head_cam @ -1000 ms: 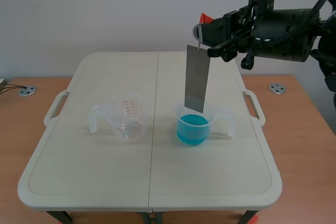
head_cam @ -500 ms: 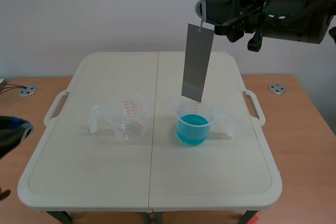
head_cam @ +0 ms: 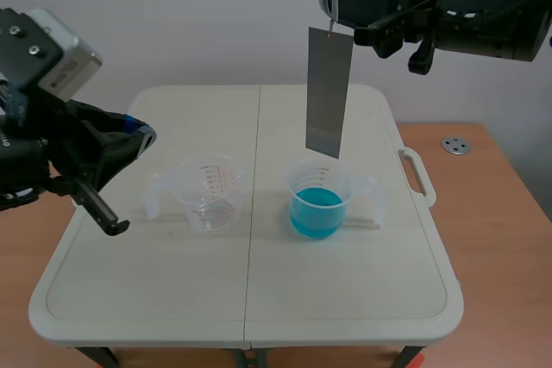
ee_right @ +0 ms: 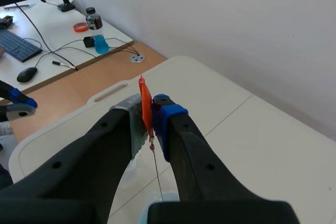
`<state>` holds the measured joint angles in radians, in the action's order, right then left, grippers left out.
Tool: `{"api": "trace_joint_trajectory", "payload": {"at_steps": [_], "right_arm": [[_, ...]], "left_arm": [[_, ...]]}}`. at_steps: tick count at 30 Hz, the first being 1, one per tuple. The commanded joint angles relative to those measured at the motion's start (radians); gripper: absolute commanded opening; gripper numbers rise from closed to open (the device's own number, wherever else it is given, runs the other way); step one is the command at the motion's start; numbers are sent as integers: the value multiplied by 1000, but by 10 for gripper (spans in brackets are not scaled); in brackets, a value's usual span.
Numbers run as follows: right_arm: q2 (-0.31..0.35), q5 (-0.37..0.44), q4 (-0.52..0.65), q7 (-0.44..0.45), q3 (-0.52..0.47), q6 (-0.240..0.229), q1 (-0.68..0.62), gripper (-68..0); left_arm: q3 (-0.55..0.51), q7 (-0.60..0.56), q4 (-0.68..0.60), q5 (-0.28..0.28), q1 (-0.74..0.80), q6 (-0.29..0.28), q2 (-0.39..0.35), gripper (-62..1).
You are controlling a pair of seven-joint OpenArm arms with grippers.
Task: Hold the metal plate by the orange handle, dip it into the blue solution, take it out and point at it, then put the plate back in the beaker on the left.
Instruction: 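Raise the plate and point at it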
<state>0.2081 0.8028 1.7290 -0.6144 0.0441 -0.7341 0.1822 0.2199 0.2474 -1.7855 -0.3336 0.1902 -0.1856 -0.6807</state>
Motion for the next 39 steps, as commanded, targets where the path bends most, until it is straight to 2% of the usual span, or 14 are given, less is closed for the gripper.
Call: {"api": "trace_joint_trajectory", "payload": {"at_steps": [1, 8, 11, 15, 18, 25, 39], "right_arm": [[8, 21, 20, 13, -7, -11, 18, -660], [8, 21, 21, 10, -7, -11, 18, -660], [8, 21, 21, 10, -6, -11, 18, -660], [8, 21, 21, 10, -6, -11, 18, -660], [8, 20, 21, 10, -6, -11, 18, -660], [8, 20, 21, 10, -6, -11, 18, -660], [8, 21, 21, 10, -6, -11, 18, -660]], "left_arm": [[34, -6, 19, -3, -55, 1, 24, -588], [220, 40, 185, 16, -286, -12, 148, -588], [268, 42, 254, 17, -354, -12, 198, -588], [314, 42, 330, 55, -412, -12, 253, -588], [336, 42, 382, 69, -441, -14, 285, -588], [377, 42, 486, 69, -506, -74, 336, -588], [377, 50, 522, 68, -545, -177, 398, -588]]}}
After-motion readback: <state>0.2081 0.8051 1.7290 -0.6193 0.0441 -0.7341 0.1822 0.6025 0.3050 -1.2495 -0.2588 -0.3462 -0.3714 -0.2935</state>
